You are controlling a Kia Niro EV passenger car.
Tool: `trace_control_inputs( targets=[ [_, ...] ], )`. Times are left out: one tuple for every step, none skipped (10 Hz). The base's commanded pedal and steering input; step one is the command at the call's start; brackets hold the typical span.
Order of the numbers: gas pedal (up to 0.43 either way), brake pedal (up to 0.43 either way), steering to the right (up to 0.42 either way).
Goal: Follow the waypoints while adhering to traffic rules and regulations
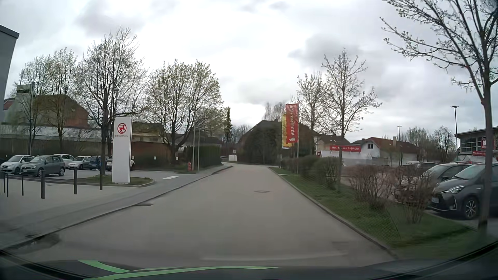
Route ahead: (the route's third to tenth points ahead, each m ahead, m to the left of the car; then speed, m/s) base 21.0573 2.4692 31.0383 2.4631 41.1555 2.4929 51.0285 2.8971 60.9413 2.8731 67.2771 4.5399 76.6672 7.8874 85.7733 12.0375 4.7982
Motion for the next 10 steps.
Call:
trace_control_inputs(
  targets=[
    [0.059,0.0,0.026],
    [0.059,0.0,0.026],
    [0.059,0.0,0.025],
    [0.059,0.0,0.024],
    [0.059,0.0,0.022],
    [0.059,0.0,0.02],
    [0.059,0.0,0.018],
    [0.059,0.0,0.015],
    [0.059,0.0,0.011],
    [0.059,0.0,0.005]
  ],
)
